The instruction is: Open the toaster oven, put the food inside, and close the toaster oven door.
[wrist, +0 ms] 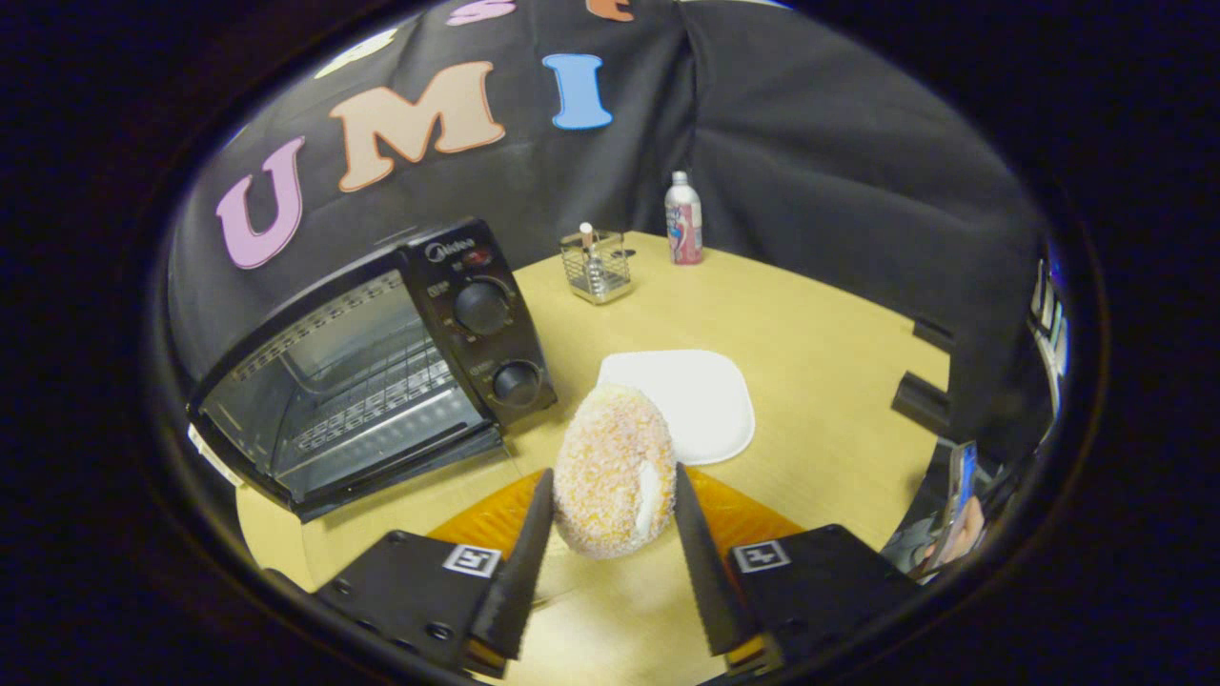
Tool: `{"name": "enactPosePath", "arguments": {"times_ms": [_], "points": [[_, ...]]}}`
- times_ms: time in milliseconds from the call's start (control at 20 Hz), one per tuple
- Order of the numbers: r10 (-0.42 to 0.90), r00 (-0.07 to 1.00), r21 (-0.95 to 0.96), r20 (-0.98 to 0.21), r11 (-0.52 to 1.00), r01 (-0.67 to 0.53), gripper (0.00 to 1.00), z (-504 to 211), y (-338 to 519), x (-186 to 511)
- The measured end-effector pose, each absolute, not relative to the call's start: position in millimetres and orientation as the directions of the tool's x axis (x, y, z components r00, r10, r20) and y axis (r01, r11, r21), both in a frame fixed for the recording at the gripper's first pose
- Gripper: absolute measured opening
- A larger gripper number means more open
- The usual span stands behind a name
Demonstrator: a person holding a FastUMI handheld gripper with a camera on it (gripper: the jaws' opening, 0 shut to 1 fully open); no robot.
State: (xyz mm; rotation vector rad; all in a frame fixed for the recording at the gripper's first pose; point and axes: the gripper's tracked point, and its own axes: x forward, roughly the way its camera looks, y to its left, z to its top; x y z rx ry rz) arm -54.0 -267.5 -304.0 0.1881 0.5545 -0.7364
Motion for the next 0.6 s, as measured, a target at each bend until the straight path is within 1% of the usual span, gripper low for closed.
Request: {"name": "enactPosePath", "arguments": {"times_ms": [150,300,400,500,600], "points": [[-0.627,0.588,-0.171,-0.511,0.744,0.646,0.72,-292.1,-261.1,-47.3],[-0.659,0.586,-0.265,-0.471,0.739,0.619,0.69,-284.1,-256.3,-45.2],[-0.674,0.604,-0.292,-0.426,0.734,0.614,0.67,-269.4,-253.0,-43.1],[-0.692,0.622,-0.331,-0.366,0.721,0.608,0.67,-248.2,-246.9,-41.6],[-0.654,0.667,-0.294,-0.357,0.757,0.584,0.67,-238.7,-224.8,-27.0]]}}
